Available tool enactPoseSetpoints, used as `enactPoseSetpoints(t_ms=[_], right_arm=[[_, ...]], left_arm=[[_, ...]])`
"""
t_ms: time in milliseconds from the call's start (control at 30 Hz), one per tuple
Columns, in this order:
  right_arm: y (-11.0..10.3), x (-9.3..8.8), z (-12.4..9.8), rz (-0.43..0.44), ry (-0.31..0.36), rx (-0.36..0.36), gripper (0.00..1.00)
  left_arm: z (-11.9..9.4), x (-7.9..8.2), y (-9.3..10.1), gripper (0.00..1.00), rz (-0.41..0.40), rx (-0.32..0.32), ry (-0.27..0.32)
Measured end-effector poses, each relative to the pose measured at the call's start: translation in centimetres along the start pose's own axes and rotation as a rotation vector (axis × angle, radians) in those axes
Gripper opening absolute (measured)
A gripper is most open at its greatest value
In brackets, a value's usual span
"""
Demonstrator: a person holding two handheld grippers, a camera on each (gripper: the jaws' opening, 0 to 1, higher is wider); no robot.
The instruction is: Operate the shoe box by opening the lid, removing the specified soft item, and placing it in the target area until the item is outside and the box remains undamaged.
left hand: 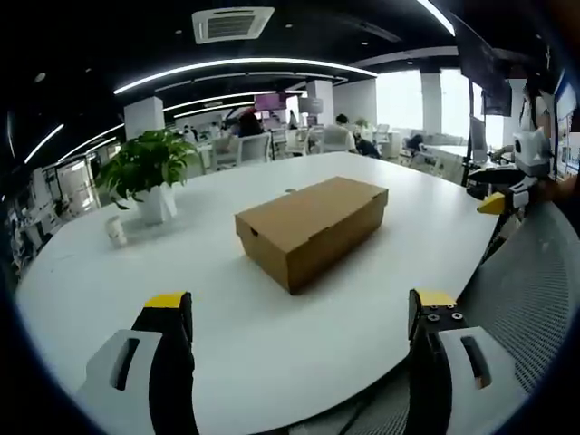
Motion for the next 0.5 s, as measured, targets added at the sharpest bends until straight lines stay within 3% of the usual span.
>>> enactPoseSetpoints(t_ms=[500], right_arm=[[0.06, -0.03, -0.04, 0.011, 0.003, 0.000, 0.94]], left_arm=[[0.10, -0.32, 0.13, 0.98, 0.006, -0.008, -0.017]])
Point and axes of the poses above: the point that each gripper's makers call its tool centre point, and the gripper's own axes: z roughly forward along the fingers, y roughly to its right, x roughly out of its top, the point moved 3 cm from there along -z, roughly backward along the fingers, and after that the axes turned 9 degrees about z, right-handed, at the moved point
